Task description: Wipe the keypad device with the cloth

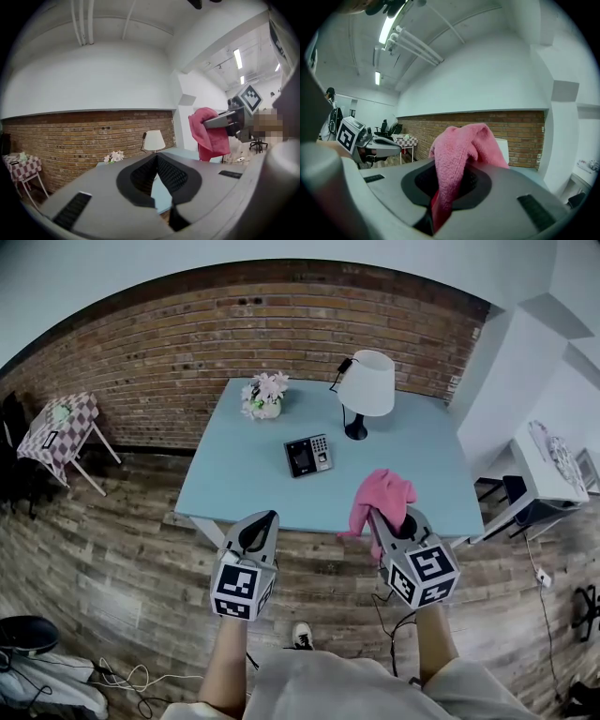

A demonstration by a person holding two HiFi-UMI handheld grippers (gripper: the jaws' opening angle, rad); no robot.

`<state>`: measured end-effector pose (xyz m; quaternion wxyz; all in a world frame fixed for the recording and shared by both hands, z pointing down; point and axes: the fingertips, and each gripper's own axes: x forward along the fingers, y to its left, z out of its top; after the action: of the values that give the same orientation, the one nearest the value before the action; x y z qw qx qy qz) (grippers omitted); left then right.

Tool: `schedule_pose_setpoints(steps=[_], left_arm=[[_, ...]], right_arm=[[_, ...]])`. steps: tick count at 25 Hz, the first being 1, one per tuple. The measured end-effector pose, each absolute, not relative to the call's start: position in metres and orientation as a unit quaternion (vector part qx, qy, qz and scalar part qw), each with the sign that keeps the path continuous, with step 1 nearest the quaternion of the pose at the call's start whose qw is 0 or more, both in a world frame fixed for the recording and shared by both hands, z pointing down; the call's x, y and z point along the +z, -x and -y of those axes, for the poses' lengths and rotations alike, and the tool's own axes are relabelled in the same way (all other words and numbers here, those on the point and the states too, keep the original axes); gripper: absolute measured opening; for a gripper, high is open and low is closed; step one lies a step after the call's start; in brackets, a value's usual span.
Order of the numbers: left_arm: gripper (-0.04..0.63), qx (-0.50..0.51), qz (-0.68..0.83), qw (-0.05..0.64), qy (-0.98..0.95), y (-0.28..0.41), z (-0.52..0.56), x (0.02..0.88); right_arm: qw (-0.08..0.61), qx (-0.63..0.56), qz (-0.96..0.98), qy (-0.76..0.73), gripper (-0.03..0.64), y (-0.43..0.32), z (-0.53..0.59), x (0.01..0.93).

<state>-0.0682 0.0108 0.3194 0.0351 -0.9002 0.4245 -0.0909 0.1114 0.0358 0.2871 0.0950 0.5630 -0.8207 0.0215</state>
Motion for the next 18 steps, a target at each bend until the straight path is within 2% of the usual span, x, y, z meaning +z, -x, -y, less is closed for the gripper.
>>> schedule_pose_setpoints(steps=[16,18], left_arm=[[0.015,-0.101,-0.421,0.012,0.901,0.088,0.061,0.344],[0.036,-0.105,-0.424,0.011,0.899,0.09,0.067,0.348]], right_arm=[[0.115,0.036,0.818,-0.563,0.052,-0.088,0.034,0.307],[0.116,0.039,0.82,-0.559,0.052,-0.085,0.042,0.311]])
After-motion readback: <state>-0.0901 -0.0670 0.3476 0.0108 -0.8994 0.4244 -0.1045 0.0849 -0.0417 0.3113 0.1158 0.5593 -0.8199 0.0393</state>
